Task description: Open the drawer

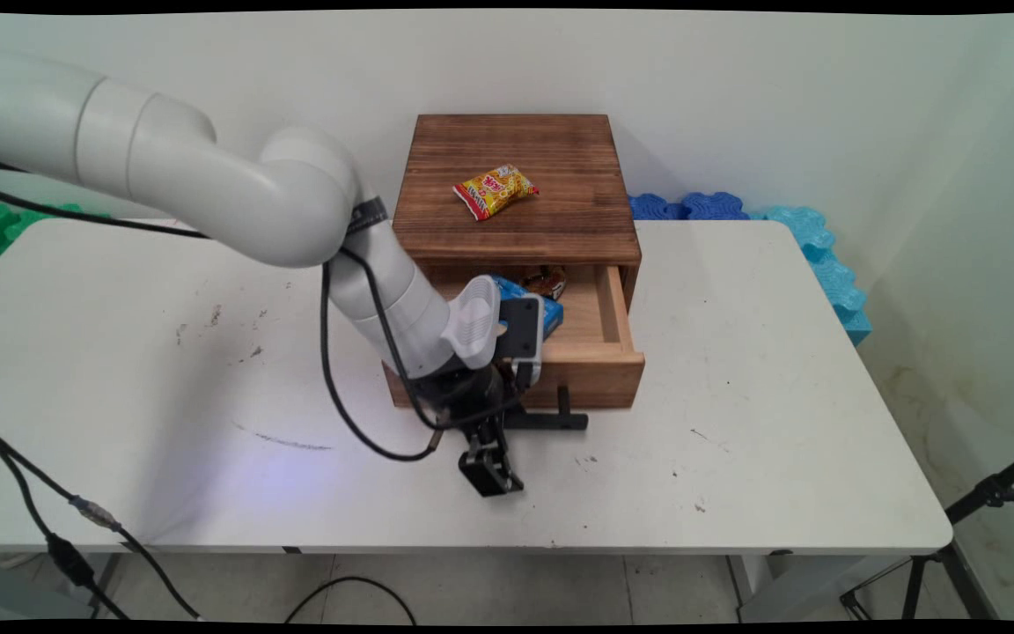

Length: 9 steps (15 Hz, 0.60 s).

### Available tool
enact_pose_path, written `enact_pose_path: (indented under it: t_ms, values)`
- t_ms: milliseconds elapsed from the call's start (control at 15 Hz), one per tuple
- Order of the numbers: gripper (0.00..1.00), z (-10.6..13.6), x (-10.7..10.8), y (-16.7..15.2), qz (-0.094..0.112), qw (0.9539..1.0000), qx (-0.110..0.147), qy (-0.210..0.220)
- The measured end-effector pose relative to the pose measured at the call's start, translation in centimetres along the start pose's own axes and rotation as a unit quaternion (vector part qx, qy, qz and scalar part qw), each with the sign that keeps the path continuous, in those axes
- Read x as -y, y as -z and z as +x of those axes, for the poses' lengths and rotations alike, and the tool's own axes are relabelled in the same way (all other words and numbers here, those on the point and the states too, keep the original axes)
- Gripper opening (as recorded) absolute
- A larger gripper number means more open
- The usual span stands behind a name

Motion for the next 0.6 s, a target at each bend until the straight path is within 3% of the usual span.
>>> enact_pose_path:
  t_ms: [600]
  values:
    - [1.00,-0.6,-4.0,0.3,0.007,0.9997,0.004,0.023]
